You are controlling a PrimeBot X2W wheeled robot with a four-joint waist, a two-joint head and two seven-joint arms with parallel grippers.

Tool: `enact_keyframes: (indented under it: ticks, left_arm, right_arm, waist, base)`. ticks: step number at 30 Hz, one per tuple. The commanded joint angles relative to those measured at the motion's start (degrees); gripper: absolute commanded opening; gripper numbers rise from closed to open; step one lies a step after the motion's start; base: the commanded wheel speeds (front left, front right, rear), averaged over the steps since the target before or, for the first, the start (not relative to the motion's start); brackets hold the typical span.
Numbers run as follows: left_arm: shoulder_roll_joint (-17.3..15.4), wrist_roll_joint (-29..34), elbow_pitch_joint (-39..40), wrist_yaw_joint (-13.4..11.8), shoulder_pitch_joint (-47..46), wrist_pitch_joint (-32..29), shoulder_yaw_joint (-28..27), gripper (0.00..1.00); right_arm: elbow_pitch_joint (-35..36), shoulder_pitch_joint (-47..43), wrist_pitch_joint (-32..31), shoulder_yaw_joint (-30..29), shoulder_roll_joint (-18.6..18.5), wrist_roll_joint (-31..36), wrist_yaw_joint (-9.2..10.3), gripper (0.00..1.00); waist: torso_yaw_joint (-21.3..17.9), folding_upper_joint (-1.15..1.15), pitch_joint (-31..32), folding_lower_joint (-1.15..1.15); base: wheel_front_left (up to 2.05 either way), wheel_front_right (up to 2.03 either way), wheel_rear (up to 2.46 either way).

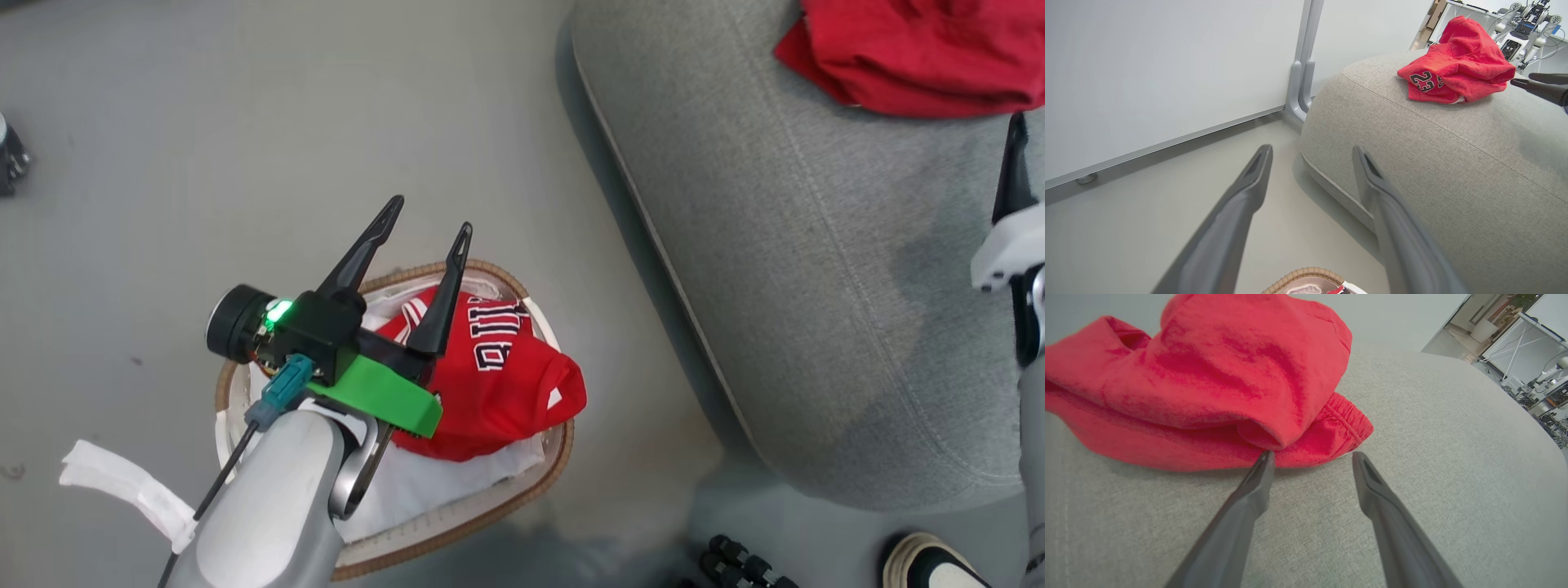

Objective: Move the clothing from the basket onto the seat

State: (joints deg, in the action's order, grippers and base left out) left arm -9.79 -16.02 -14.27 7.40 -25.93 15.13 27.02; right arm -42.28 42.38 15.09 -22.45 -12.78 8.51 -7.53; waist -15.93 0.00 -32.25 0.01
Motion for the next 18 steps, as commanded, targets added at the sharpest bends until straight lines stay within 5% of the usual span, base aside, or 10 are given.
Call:
enact_keyframes:
  ticks: [1, 9, 18]
  left_arm:
    - [0.46, -0.14, -0.19, 0.17, 1.28, 0.03, -0.92, 1.00]
    - [3.16, 1.23, -1.18, 0.17, 6.27, 0.03, -6.31, 1.00]
    - [5.15, 4.12, -1.38, 0.17, 10.02, 0.04, -14.50, 1.00]
  right_arm:
    - [0.73, -2.43, 0.11, -0.13, 0.40, -0.83, 0.08, 1.00]
    - [9.49, -13.34, 0.11, 3.45, 3.36, -6.11, 0.08, 1.00]
    - [18.16, -18.08, 0.11, 13.85, 6.07, -12.11, 0.08, 1.00]
  waist:
    - [-0.65, 0.00, 3.62, -0.01]
    - [2.34, 0.00, 11.27, -0.01]
    - [8.28, 0.00, 15.30, -0.01]
  base:
    - [0.00, 0.00, 0.00]
    - [0.00, 0.00, 0.00]
    - [0.00, 0.00, 0.00]
